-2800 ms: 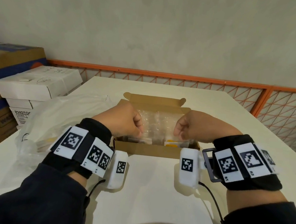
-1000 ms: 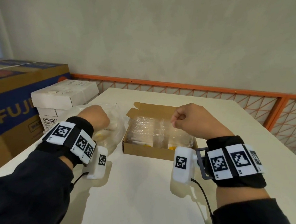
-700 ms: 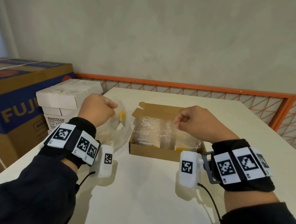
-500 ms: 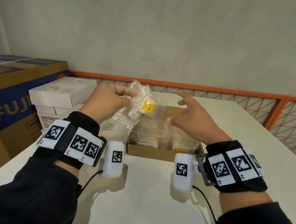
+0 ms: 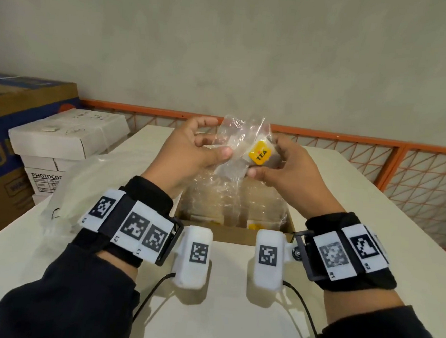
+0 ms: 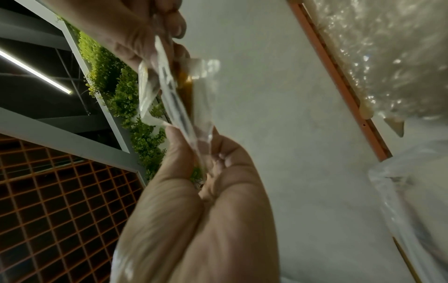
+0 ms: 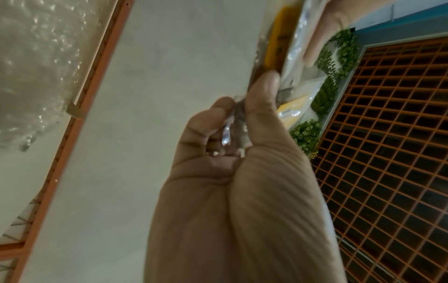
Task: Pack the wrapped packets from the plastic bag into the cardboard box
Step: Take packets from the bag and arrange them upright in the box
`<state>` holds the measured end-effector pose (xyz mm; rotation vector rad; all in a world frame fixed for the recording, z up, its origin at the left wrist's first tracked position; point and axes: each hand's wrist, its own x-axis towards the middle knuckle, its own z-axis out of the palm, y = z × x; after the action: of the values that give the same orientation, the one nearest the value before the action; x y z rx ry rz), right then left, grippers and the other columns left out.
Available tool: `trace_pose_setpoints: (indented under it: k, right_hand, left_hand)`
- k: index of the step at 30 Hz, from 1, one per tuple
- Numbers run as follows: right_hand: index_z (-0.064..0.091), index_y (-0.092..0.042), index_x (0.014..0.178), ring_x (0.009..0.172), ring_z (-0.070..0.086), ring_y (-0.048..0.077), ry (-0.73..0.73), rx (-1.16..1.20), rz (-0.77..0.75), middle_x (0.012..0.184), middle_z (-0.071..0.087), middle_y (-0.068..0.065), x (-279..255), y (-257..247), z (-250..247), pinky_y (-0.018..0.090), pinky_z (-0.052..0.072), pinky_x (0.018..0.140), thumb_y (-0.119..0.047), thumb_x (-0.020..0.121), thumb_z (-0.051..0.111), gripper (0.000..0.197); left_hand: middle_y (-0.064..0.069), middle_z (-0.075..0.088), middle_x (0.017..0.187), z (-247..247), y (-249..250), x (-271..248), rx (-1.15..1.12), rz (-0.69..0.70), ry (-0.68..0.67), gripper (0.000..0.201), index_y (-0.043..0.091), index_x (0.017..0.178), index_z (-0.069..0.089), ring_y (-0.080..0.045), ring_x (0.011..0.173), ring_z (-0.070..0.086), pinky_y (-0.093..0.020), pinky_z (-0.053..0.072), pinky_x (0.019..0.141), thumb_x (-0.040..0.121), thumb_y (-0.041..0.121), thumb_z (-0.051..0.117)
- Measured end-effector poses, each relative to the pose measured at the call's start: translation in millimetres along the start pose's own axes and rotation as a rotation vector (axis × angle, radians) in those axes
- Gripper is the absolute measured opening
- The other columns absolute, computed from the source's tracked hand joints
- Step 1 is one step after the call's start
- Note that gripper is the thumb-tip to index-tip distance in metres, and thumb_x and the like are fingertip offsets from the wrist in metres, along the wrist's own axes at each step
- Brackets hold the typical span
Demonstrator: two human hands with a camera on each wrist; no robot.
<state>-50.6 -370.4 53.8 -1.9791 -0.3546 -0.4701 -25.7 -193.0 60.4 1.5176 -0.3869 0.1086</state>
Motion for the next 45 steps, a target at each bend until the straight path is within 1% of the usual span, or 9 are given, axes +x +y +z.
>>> trace_pose_setpoints:
  k: [4,8,14,19,25,29,33,39,45]
  right_hand:
    - [0.058,-0.025,0.082,0.052,0.054,-0.005,0.046,-0.034,0.029,0.067,0.060,-0.011,-0.5,1.9,-9.7,0.014,0.043,0.055,-0.011,0.071,0.079,0.027]
    - [0.063,-0.013,0.094,0.060,0.053,0.007,0.024,-0.098,0.089,0.066,0.058,-0.007,-2.4,2.4,-16.5,0.023,0.046,0.060,-0.019,0.075,0.076,0.024]
    - [0.058,-0.020,0.073,0.062,0.051,0.009,-0.306,-0.517,0.223,0.067,0.056,-0.006,-5.8,4.3,-13.6,0.022,0.034,0.058,-0.016,0.076,0.073,0.016]
    - [0.063,-0.013,0.078,0.061,0.047,0.004,-0.462,-0.710,0.348,0.067,0.051,-0.010,-9.6,10.9,-8.0,0.016,0.032,0.053,-0.004,0.076,0.067,0.010]
    - [0.069,-0.014,0.084,0.064,0.048,-0.003,-0.491,-0.759,0.358,0.069,0.056,-0.014,-8.8,9.2,-2.9,0.013,0.035,0.055,-0.001,0.080,0.060,0.016]
    - [0.068,-0.012,0.088,0.061,0.044,-0.002,-0.470,-0.790,0.327,0.068,0.050,-0.013,-10.2,10.0,3.6,0.013,0.031,0.051,-0.005,0.081,0.061,0.013]
    - [0.061,-0.016,0.082,0.060,0.042,0.002,-0.369,-0.762,0.283,0.068,0.045,-0.010,-9.6,9.8,2.5,0.017,0.027,0.051,-0.013,0.076,0.071,0.013]
    - [0.066,0.002,0.077,0.049,0.040,0.003,-0.494,-0.757,0.289,0.059,0.049,-0.004,-12.6,8.5,10.3,0.007,0.033,0.038,-0.005,0.076,0.066,0.007]
    - [0.061,-0.016,0.065,0.066,0.051,0.006,-0.431,-0.895,0.315,0.068,0.057,-0.007,-8.9,0.3,-9.7,0.014,0.033,0.054,-0.002,0.079,0.061,0.020]
  left_hand:
    - [0.005,0.064,0.075,-1.8,-4.1,-0.9,0.133,0.006,-0.012,0.016,0.018,0.082,0.063,-0.006,0.062,0.057,-0.015,0.046,0.056,0.079,0.004,0.068]
    - [0.006,0.059,0.071,-16.1,-4.9,5.4,0.146,0.006,0.118,0.020,0.022,0.073,0.061,-0.009,0.063,0.051,-0.021,0.042,0.064,0.084,0.006,0.064]
    - [0.002,0.059,0.081,-31.6,0.6,10.3,0.060,-0.039,0.203,0.025,0.024,0.067,0.055,-0.017,0.081,0.052,-0.033,0.044,0.079,0.089,0.012,0.058]
    - [0.013,0.059,0.071,-24.4,2.9,8.3,0.032,-0.071,0.160,0.024,0.027,0.073,0.058,-0.005,0.066,0.054,-0.026,0.046,0.067,0.093,0.014,0.053]
    - [0.010,0.059,0.072,-21.0,1.3,7.5,0.066,-0.097,0.133,0.025,0.026,0.070,0.058,-0.007,0.068,0.053,-0.031,0.047,0.072,0.092,0.015,0.054]
    - [0.005,0.058,0.080,-21.0,1.0,6.4,0.116,-0.108,0.111,0.017,0.025,0.074,0.059,-0.015,0.080,0.052,-0.045,0.047,0.089,0.090,0.021,0.056]
    - [0.010,0.060,0.076,-20.8,1.3,6.7,0.115,-0.106,0.107,0.018,0.027,0.077,0.061,-0.009,0.077,0.056,-0.039,0.047,0.089,0.091,0.017,0.056]
    - [0.007,0.059,0.080,-20.4,1.9,5.2,0.126,-0.111,0.101,0.015,0.026,0.078,0.060,-0.015,0.084,0.054,-0.044,0.047,0.094,0.091,0.019,0.055]
    - [0.011,0.058,0.077,-21.2,0.3,6.6,0.129,-0.120,0.100,0.013,0.027,0.081,0.061,-0.009,0.076,0.052,-0.045,0.047,0.094,0.091,0.020,0.056]
